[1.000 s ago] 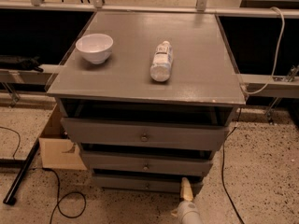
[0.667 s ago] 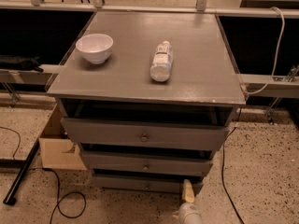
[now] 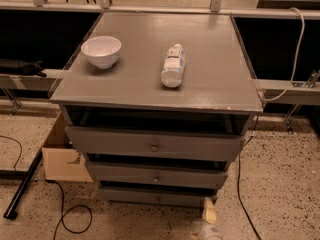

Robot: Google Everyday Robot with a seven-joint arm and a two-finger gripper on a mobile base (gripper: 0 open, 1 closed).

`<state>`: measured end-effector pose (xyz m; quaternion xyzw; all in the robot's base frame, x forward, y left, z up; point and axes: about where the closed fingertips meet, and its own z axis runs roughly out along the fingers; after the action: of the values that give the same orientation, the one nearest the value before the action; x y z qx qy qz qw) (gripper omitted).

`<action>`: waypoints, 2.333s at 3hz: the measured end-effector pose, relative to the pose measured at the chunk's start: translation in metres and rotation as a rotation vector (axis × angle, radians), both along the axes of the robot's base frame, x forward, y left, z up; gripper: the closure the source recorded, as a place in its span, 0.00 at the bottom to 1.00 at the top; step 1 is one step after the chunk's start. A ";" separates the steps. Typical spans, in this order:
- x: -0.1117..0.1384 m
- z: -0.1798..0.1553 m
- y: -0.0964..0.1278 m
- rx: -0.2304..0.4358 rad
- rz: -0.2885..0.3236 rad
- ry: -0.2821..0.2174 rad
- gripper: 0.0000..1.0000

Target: Open bottom drawer

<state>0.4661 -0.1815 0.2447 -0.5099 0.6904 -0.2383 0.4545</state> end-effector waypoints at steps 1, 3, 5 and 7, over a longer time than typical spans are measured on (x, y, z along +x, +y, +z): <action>0.011 0.003 0.019 -0.042 0.039 -0.011 0.00; 0.028 -0.031 0.043 -0.114 0.084 0.032 0.00; 0.049 -0.011 0.049 -0.163 0.113 0.004 0.00; 0.049 -0.018 0.058 -0.062 0.125 0.016 0.00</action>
Offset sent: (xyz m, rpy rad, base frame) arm 0.0543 0.0779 -0.0168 -0.1929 -0.0045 0.1312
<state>0.5146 -0.1234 0.2271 -0.5677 0.6533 -0.2265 0.4469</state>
